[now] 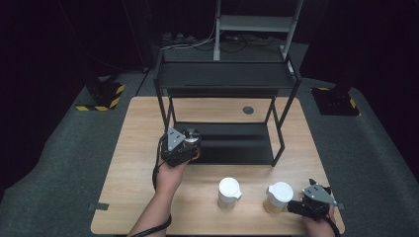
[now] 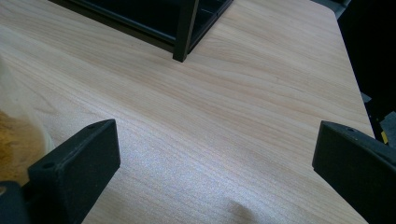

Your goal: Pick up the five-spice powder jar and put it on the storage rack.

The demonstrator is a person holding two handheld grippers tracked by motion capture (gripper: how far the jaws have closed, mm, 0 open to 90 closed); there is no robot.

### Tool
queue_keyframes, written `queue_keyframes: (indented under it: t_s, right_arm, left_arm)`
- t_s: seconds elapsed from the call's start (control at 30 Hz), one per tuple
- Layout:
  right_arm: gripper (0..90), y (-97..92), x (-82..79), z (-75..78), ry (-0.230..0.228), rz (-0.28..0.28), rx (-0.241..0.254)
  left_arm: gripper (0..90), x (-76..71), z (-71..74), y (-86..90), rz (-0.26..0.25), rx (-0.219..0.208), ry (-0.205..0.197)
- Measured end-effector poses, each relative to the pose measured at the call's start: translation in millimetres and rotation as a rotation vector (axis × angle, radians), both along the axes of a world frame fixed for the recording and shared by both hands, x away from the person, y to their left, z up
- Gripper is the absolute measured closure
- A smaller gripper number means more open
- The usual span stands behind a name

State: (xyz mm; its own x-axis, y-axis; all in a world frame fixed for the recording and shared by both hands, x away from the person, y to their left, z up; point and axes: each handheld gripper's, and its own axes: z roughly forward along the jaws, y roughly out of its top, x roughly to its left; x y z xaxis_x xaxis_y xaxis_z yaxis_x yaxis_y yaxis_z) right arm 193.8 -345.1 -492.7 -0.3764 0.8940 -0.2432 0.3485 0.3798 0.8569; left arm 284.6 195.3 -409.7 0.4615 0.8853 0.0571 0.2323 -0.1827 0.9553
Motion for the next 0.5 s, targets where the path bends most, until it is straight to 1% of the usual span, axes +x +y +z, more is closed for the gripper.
queue_keyframes:
  t_s: [0.23,0.3,0.33,0.5]
  right_arm:
    - [0.3,0.2,-0.2,-0.1,-0.001,0.001,-0.002]
    - [0.2,0.1,-0.1,-0.1,-0.001,0.001,-0.002]
    - [0.2,0.2,-0.1,-0.1,-0.001,0.001,-0.002]
    - [0.3,0.5,-0.2,-0.1,-0.001,0.002,-0.004]
  left_arm:
    - [35.1,6.9,1.2,-1.1,0.011,0.006,0.011]
    - [35.1,8.9,0.7,-1.9,0.014,0.009,0.014]
    - [35.1,10.1,-0.2,-2.7,0.016,0.004,0.018]
    - [35.1,15.2,-2.5,-5.7,0.019,0.014,0.029]
